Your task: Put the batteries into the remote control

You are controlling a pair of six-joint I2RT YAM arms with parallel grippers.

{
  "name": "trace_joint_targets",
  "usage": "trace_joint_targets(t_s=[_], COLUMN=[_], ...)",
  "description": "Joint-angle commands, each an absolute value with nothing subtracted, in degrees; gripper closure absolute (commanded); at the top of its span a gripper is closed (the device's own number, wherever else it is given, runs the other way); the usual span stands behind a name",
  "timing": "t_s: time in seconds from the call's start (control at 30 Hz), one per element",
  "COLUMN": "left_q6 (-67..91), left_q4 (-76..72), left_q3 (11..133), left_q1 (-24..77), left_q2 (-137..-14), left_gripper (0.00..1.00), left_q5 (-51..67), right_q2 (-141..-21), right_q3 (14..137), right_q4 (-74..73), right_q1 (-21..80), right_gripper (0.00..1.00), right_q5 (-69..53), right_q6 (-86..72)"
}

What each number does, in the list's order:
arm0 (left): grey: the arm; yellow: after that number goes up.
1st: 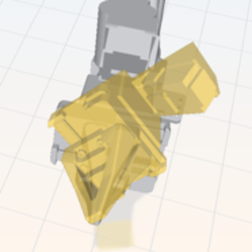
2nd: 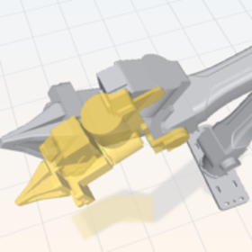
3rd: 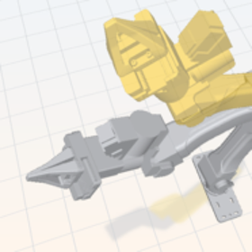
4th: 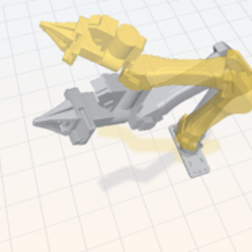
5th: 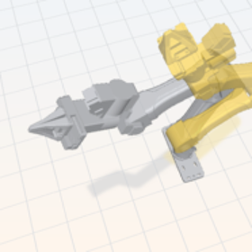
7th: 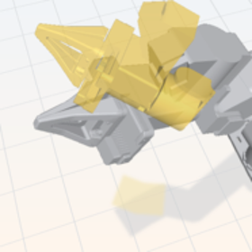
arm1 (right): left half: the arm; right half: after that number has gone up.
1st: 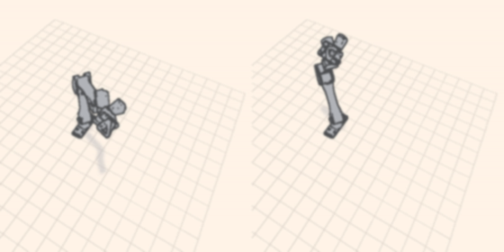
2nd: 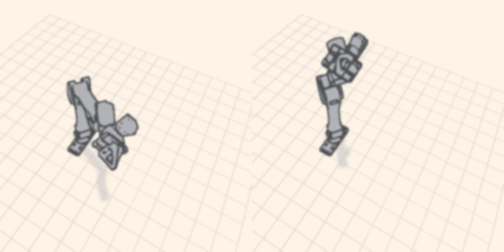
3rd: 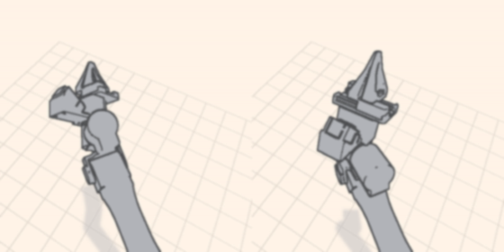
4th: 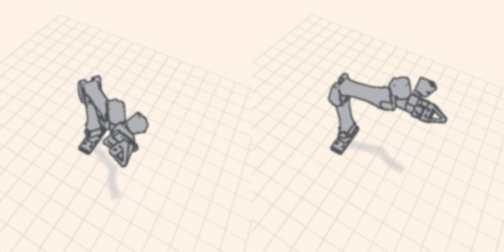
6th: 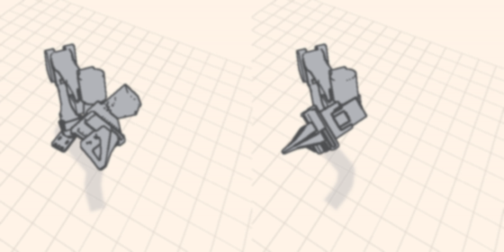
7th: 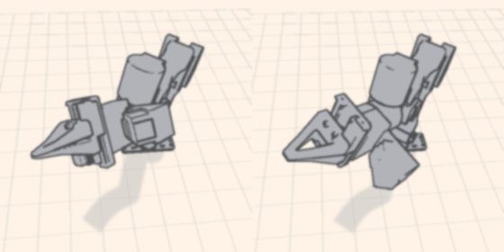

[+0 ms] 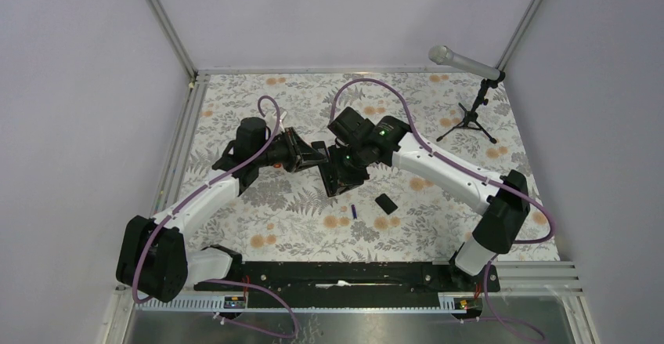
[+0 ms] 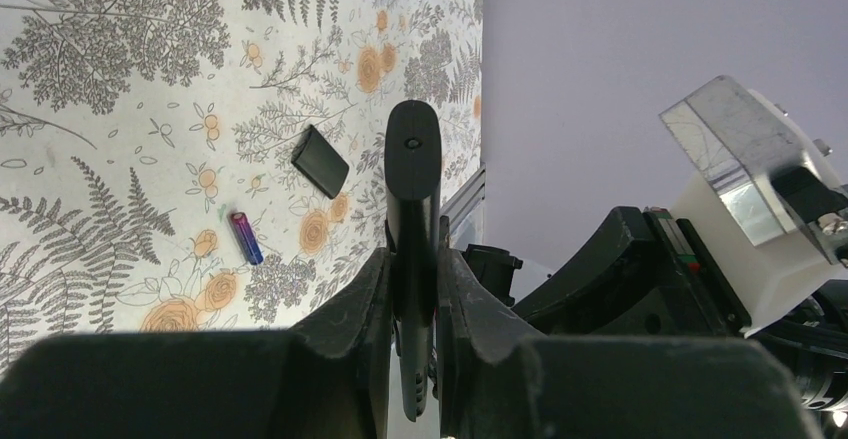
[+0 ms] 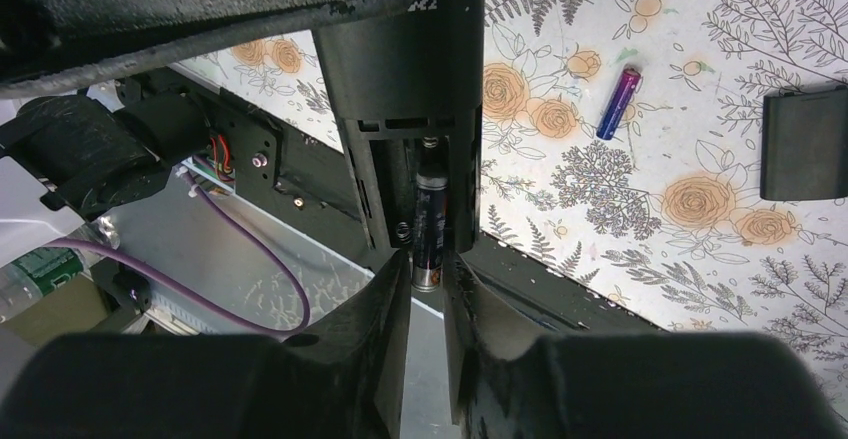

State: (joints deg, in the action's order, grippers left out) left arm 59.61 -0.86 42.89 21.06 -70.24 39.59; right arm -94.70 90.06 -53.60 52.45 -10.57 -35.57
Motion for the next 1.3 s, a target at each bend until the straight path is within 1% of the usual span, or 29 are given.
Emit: trace_joint_targets(t_s=[0.0, 0.3, 0.63, 0.67, 0.7, 0.77, 0.8, 0.87, 0.93, 0.97, 1.03, 1.27], left_q6=[60.1, 61.8, 62.7, 62.9, 63.2, 64.4, 65.3, 67.4, 69.0, 69.9, 72.5, 84.3], left_q4=[-4.6, -1.9, -1.4, -1.4, -1.5, -2.3, -2.9, -5.1, -5.9, -6.3, -7.7, -15.0], left_q3=[42.6, 43.3, 45.5, 45.7, 45.9, 46.3, 46.4, 46.4, 46.9, 47.2, 47.4, 47.8], left_q1=[21.4, 21.4, 21.2, 21.1, 21.0, 20.5, 20.1, 19.4, 19.0, 18.8, 18.4, 17.5], left_q2=[-68.6, -69.3, -70.2, -70.2, -70.2, -70.2, -70.2, -70.1, -70.1, -70.1, -70.0, -69.7], left_gripper=[1.0, 1.0, 1.0, 1.0, 1.0, 1.0, 1.0, 1.0, 1.0, 1.0, 1.0, 1.0], left_q5=[39.3, 40.7, 41.4, 41.5, 41.8, 42.2, 42.6, 43.6, 44.1, 44.5, 45.1, 44.4], right_q2=[-95.0, -95.5, -94.0, -93.5, -92.7, -91.0, -89.6, -85.4, -79.2, -76.6, -72.5, -63.4], right_q3=[92.3, 93.0, 95.3, 95.4, 95.4, 95.0, 94.3, 91.0, 85.5, 82.6, 77.4, 62.9], right_q4=[-55.2, -55.8, -54.6, -54.6, -54.5, -54.3, -53.3, -49.1, -40.8, -37.7, -32.4, -16.3], right_q1=[52.7, 52.7, 52.6, 52.6, 52.6, 52.6, 52.6, 52.6, 52.6, 52.5, 52.5, 52.5], right_gripper=[0.73, 0.71, 0.56, 0.54, 0.48, 0.32, 0.26, 0.16, 0.06, 0.02, 0.0, 0.0], right_q5=[-10.5, -9.6, -11.2, -10.7, -9.8, -6.9, -5.5, -3.6, -2.6, -2.0, -1.4, -0.5], right_q6=[-34.7, -35.4, -38.5, -39.0, -39.5, -41.3, -42.1, -44.3, -47.2, -48.5, -51.2, -62.3])
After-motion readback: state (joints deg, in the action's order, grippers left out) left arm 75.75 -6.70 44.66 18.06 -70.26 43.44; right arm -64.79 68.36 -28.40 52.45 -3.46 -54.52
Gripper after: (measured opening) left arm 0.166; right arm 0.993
